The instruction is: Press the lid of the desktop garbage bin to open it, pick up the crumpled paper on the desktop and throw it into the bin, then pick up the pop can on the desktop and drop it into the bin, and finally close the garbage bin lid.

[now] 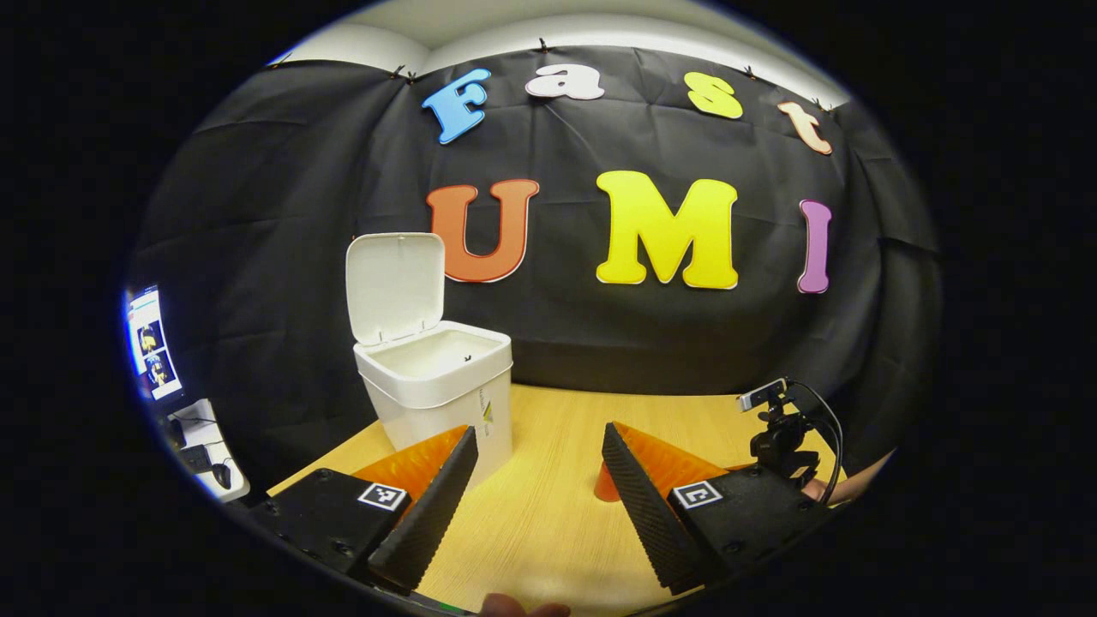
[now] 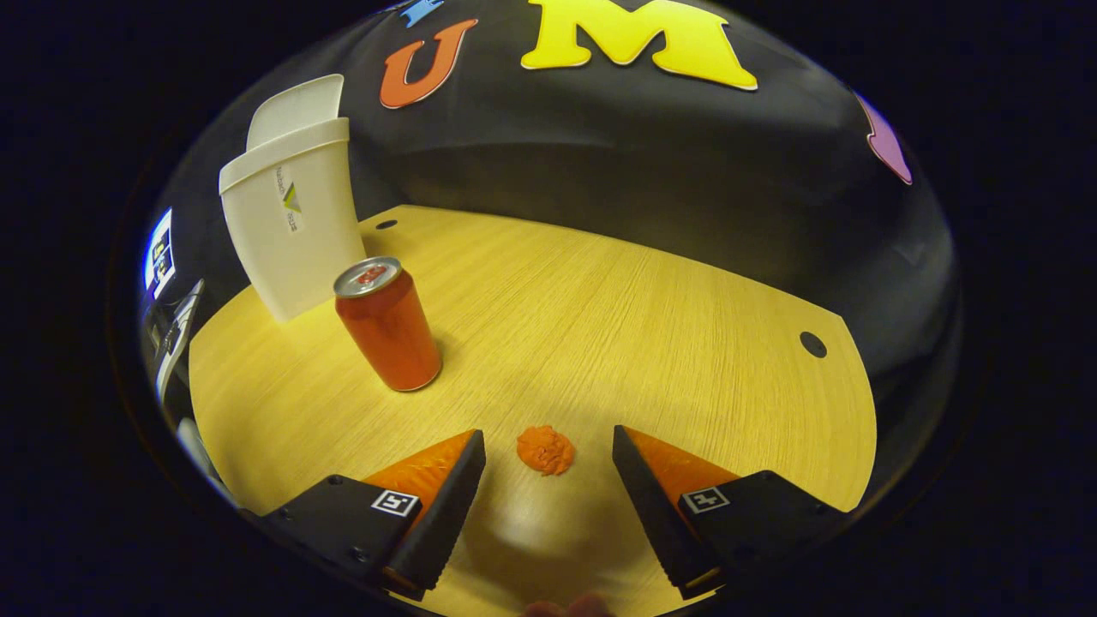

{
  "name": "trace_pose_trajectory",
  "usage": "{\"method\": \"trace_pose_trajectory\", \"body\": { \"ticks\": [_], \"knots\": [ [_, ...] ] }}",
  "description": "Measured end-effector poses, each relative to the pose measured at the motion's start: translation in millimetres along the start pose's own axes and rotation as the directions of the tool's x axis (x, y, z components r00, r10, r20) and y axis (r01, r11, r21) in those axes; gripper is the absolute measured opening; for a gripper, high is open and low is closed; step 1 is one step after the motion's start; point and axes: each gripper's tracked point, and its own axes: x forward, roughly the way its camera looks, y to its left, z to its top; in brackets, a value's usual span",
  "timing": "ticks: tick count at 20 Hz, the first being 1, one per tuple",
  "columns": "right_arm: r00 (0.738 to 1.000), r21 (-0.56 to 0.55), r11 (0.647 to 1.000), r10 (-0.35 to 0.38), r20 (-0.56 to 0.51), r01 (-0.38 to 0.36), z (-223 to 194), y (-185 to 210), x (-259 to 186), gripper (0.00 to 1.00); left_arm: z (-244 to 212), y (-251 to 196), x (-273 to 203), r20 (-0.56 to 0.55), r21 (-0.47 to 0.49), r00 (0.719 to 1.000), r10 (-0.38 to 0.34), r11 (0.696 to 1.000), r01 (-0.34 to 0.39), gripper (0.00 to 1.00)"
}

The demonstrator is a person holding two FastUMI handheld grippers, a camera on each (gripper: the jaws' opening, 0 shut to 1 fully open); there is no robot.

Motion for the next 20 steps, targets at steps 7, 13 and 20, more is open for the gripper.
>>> {"method": "trace_pose_trajectory", "body": {
  "ticks": [7, 13, 20],
  "knots": [
    [0.996, -0.011, 0.997, 0.071, -0.050, -0.072, -14.2, 8.2, 22.8, 0.95, -1.9, 9.4, -15.5, -0.007, -0.003, 0.996, 0.090, 0.996, -0.090, 0.96],
    [0.995, -0.010, 0.996, 0.094, -0.038, -0.094, -13.1, 12.7, 26.4, 0.77, 1.5, 5.4, -21.7, -0.001, 0.009, 0.994, 0.111, 0.994, -0.111, 0.96],
    [0.998, 0.000, 0.999, 0.036, -0.059, -0.036, -17.3, 6.9, 22.9, 0.20, 0.6, 3.0, -22.6, -0.002, 0.010, 0.996, 0.087, 0.996, -0.087, 0.96]
  ]
}}
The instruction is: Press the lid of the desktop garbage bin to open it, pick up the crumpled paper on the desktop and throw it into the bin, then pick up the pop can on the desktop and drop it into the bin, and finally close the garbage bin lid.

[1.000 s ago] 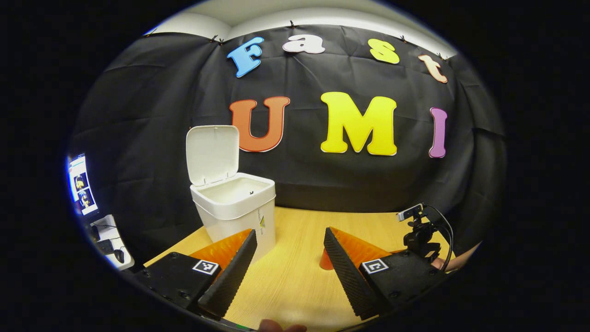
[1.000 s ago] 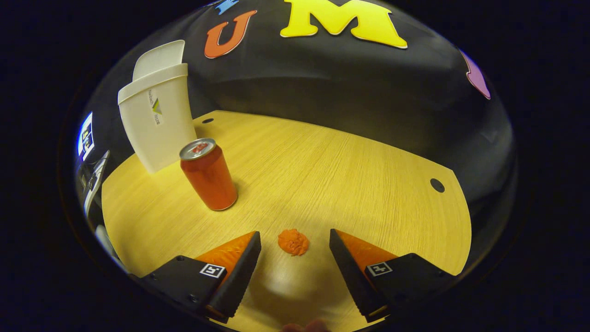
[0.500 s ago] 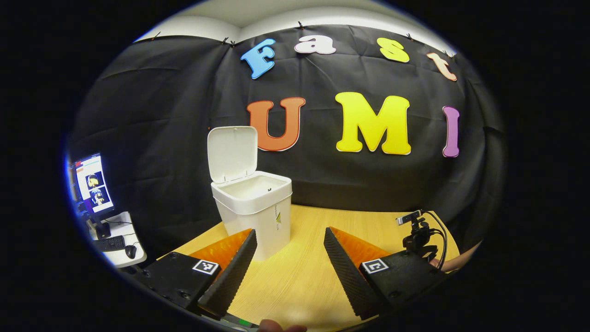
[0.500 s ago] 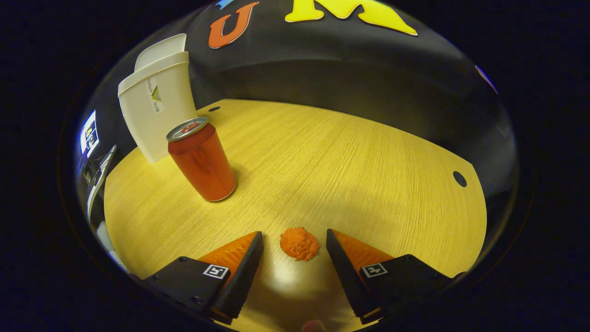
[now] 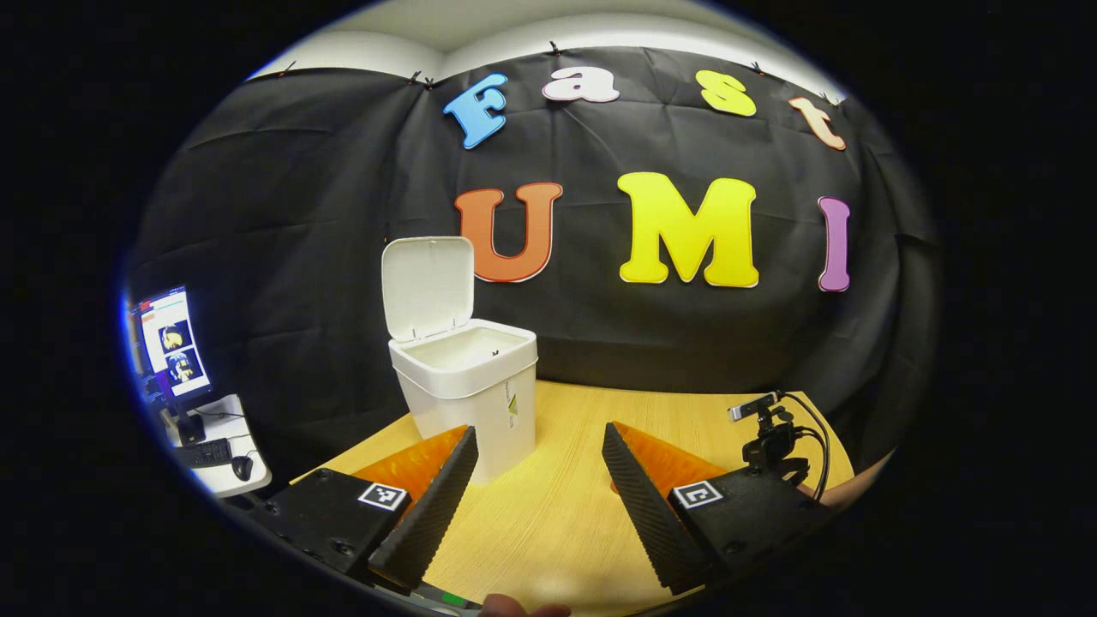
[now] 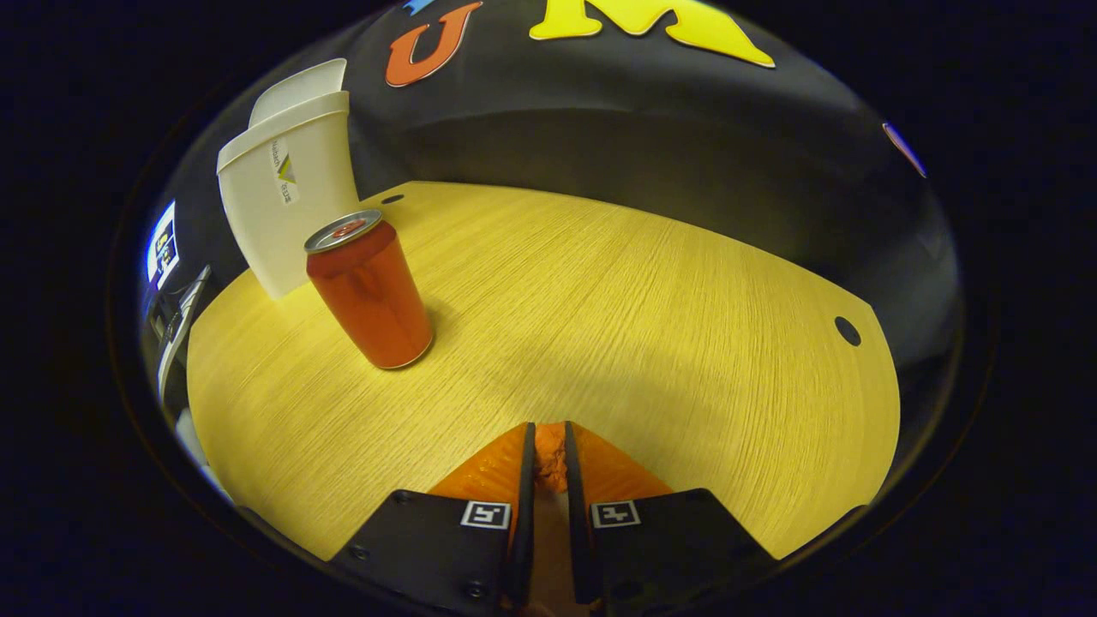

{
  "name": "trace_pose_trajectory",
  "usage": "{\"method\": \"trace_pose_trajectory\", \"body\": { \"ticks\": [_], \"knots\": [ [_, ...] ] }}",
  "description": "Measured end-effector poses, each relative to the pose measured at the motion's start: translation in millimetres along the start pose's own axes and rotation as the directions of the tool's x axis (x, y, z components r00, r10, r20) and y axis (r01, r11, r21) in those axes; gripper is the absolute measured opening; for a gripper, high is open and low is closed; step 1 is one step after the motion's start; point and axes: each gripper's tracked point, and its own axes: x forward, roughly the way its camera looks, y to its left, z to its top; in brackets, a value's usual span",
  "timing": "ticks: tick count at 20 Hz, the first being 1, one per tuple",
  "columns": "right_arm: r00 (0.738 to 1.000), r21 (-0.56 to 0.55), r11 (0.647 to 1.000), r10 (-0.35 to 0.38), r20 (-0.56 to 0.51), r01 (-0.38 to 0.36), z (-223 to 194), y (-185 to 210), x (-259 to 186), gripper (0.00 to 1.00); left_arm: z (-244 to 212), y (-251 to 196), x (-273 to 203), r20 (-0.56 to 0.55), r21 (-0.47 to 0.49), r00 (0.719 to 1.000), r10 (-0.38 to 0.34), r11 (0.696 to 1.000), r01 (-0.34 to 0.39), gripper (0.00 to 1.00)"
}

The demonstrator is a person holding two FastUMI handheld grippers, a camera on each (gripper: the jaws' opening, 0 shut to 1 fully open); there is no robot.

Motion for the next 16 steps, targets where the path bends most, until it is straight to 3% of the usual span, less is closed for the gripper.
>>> {"method": "trace_pose_trajectory", "body": {
  "ticks": [6, 16],
  "knots": [
    [1.000, 0.100, 0.995, -0.006, -0.021, 0.008, 4.4, 9.9, -25.0, 0.20, 1.6, 15.5, 3.6, 0.013, 0.024, 0.999, -0.034, 0.999, 0.034, 0.96],
    [0.987, 0.107, 0.994, 0.015, 0.159, -0.033, 113.8, 63.7, -140.0, 0.18, 7.5, 15.8, 40.3, 0.058, 0.027, 0.982, -0.180, 0.983, 0.179, 0.97]
  ]
}}
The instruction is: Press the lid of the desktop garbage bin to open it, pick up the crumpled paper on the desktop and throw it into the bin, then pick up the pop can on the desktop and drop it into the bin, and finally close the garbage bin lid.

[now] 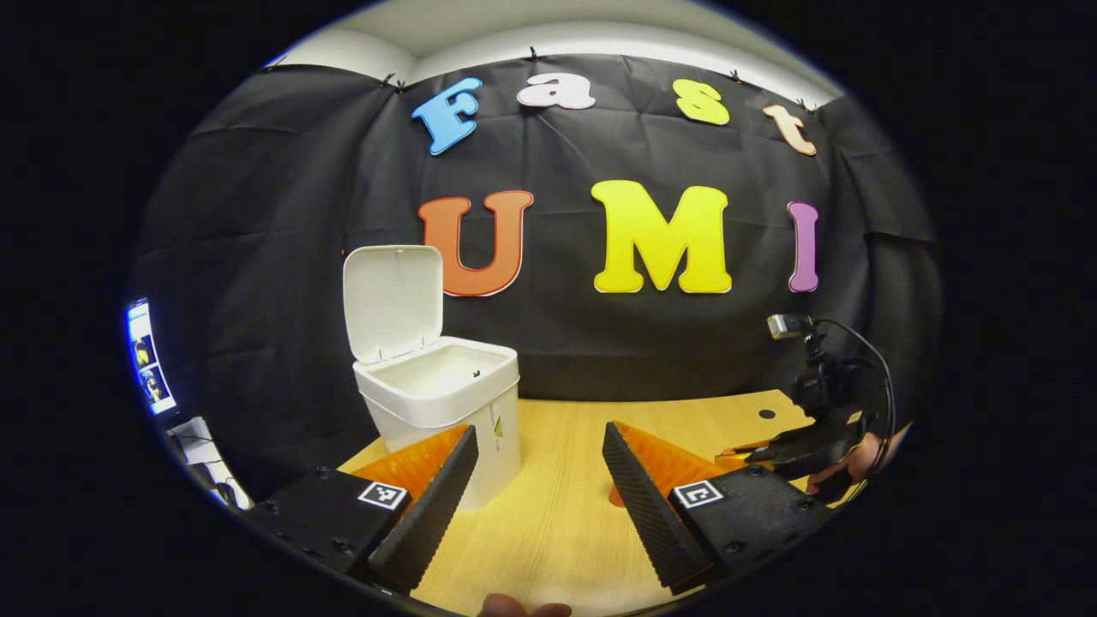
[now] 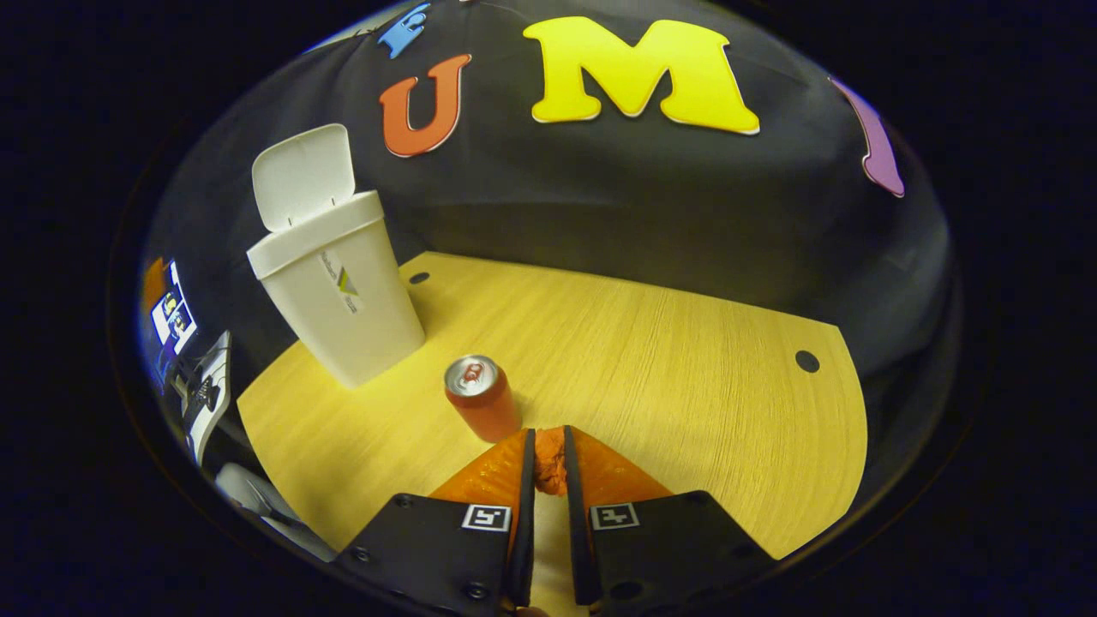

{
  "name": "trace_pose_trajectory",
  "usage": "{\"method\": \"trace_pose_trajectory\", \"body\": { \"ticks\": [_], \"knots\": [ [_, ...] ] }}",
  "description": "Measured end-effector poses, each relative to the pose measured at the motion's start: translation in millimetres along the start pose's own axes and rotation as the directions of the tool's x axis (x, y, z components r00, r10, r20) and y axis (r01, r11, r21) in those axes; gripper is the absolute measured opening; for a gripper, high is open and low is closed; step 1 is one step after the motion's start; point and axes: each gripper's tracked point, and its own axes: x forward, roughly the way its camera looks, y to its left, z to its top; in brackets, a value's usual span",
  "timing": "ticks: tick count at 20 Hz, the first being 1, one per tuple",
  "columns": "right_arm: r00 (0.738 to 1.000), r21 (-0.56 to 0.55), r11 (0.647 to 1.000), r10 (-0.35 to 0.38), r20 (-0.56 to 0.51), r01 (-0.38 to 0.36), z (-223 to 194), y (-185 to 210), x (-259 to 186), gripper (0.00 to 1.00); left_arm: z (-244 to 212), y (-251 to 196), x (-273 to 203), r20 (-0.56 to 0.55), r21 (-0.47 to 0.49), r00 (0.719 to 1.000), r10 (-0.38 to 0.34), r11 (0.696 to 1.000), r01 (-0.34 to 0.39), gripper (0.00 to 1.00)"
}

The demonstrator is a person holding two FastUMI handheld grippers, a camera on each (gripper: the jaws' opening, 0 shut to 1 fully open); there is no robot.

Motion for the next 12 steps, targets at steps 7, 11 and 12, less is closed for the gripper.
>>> {"method": "trace_pose_trajectory", "body": {
  "ticks": [7, 11, 12],
  "knots": [
    [0.990, -0.040, 0.998, 0.048, 0.134, -0.043, 91.6, 52.3, -48.7, 0.19, -8.4, 20.1, 8.3, 0.014, -0.033, 0.999, -0.038, 0.999, 0.038, 0.97],
    [0.972, -0.051, 0.992, 0.120, 0.204, -0.112, 147.5, 102.2, -55.8, 0.19, -7.3, 51.2, 0.5, 0.030, -0.042, 1.000, 0.009, 0.999, -0.007, 0.96],
    [0.966, -0.054, 0.990, 0.138, 0.218, -0.129, 161.2, 115.5, -52.8, 0.19, -6.9, 60.2, -3.1, 0.030, -0.047, 0.999, 0.022, 0.999, -0.021, 0.96]
  ]
}}
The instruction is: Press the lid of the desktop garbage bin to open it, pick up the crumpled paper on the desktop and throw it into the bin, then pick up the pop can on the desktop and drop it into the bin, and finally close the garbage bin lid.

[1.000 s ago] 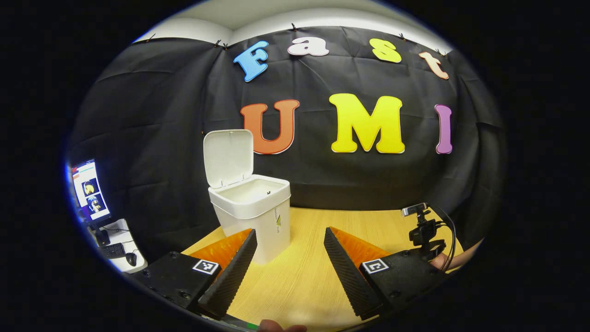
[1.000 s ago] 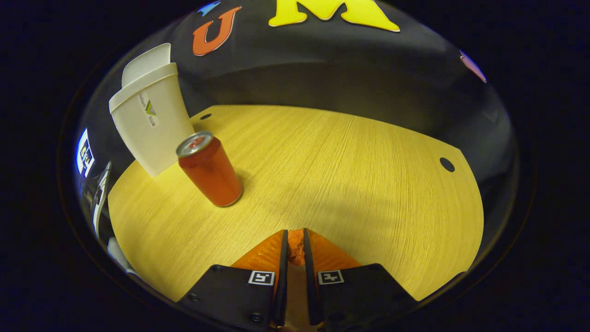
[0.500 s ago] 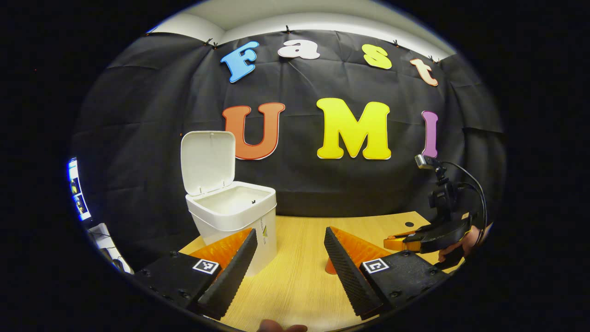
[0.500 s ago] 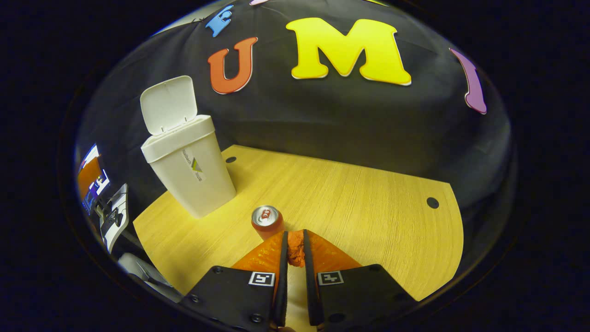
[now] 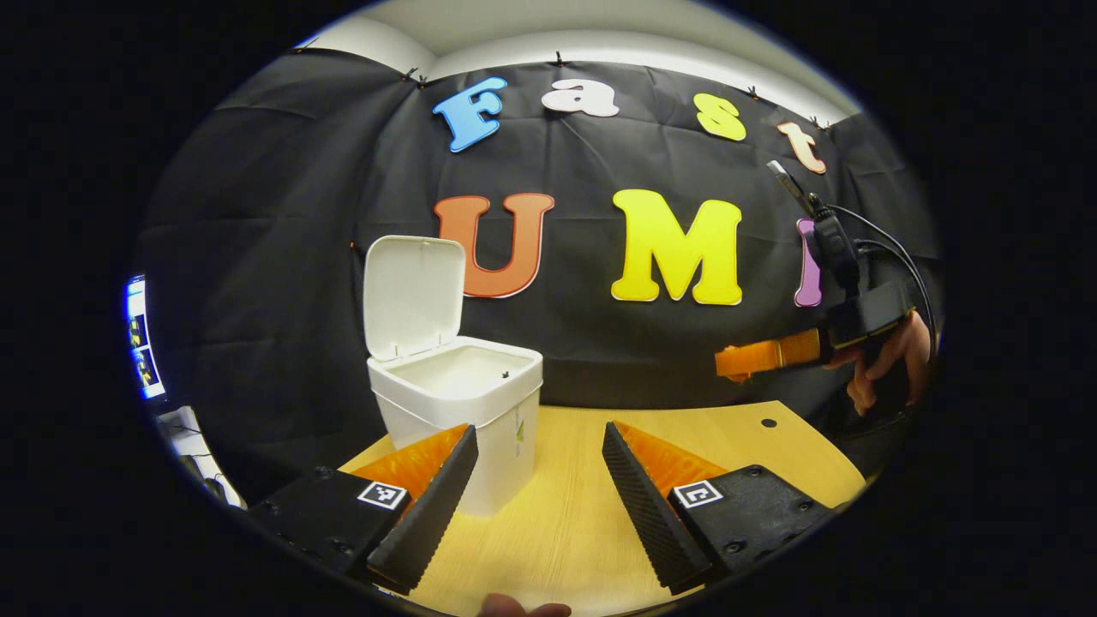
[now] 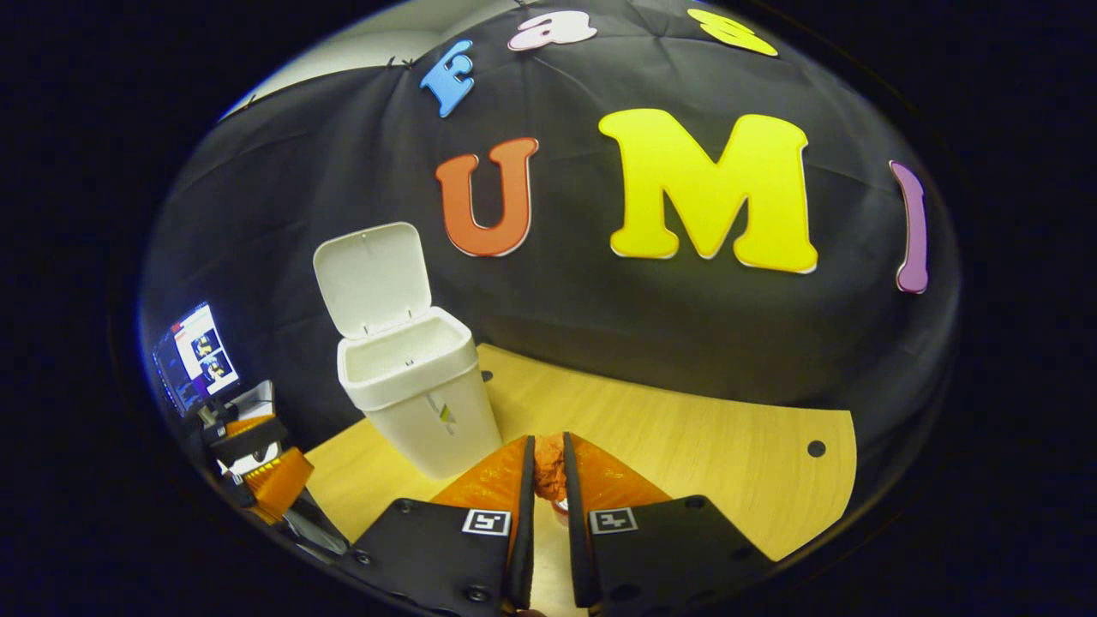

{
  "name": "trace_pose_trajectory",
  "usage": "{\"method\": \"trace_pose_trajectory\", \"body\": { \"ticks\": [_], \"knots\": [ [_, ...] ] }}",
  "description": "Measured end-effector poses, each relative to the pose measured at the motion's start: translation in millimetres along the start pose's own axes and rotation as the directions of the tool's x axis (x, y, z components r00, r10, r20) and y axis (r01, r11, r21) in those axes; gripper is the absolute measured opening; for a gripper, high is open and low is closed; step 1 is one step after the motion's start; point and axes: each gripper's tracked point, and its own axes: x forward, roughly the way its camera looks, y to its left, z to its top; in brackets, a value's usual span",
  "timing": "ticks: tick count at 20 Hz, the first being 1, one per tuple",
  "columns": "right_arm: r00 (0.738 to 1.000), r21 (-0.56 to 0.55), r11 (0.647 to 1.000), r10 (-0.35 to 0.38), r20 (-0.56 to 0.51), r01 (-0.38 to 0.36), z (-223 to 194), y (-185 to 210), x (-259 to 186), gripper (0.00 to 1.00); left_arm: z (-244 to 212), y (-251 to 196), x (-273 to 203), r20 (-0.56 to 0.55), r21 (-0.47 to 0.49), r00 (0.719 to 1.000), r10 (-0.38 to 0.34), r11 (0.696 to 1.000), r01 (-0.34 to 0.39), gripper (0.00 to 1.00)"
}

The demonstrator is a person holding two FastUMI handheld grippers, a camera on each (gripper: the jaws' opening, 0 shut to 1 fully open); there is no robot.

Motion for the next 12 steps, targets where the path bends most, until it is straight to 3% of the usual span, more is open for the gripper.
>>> {"method": "trace_pose_trajectory", "body": {
  "ticks": [6, 12],
  "knots": [
    [0.992, -0.063, 0.990, 0.124, 0.029, -0.122, 42.5, 83.8, 60.1, 0.18, 0.8, 65.2, -22.9, 0.006, -0.028, 0.993, 0.122, 0.992, -0.122, 0.96],
    [0.977, -0.165, 0.964, 0.215, 0.009, -0.210, 49.6, 167.1, 137.2, 0.19, -2.3, 116.4, -52.1, -0.007, -0.070, 0.971, 0.238, 0.969, -0.238, 0.96]
  ]
}}
